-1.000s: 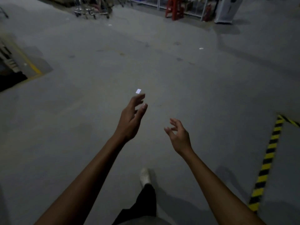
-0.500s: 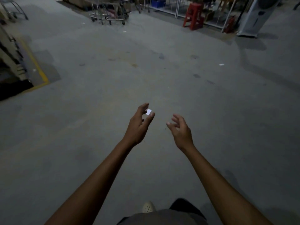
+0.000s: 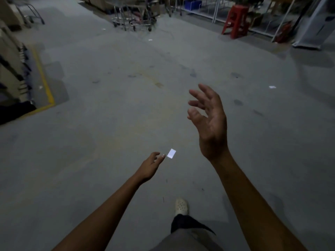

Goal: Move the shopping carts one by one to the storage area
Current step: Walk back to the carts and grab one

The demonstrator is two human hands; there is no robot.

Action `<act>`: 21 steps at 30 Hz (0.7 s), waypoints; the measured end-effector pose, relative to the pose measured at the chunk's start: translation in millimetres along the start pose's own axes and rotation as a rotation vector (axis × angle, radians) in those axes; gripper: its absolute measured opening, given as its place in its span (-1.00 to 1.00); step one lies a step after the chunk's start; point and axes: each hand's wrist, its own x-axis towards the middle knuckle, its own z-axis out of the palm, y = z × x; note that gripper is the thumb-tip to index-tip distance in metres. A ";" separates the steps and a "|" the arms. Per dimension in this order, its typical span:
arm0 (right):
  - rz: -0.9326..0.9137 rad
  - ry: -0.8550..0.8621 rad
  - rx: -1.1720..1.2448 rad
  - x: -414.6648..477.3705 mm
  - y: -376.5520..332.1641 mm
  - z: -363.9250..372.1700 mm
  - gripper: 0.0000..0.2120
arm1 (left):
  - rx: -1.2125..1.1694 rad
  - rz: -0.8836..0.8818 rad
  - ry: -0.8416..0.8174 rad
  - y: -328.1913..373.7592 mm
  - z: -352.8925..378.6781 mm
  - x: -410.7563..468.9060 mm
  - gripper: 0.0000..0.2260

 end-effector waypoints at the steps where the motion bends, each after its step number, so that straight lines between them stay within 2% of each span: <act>1: 0.027 -0.014 -0.003 30.5 17.7 3.1 -0.36 | -0.003 -0.001 0.014 15.5 -10.4 27.7 -0.47; 4: 0.115 -0.062 -0.048 116.8 78.2 14.9 -0.36 | -0.008 0.089 0.107 77.3 -49.0 101.2 -0.44; 9: 0.365 -0.166 -0.182 222.3 213.1 42.6 -0.43 | -0.085 0.411 0.354 192.0 -126.2 177.2 -0.38; 14: 0.601 -0.284 -0.307 293.9 343.5 72.8 -0.50 | -0.113 0.672 0.497 252.6 -196.2 262.1 -0.42; 18: 0.655 -0.316 -0.325 380.2 429.7 109.4 -0.50 | -0.117 0.723 0.539 256.5 -248.9 371.0 -0.33; 21: 0.659 -0.308 -0.309 469.9 472.1 147.6 -0.50 | -0.118 0.648 0.523 248.8 -289.6 474.7 -0.40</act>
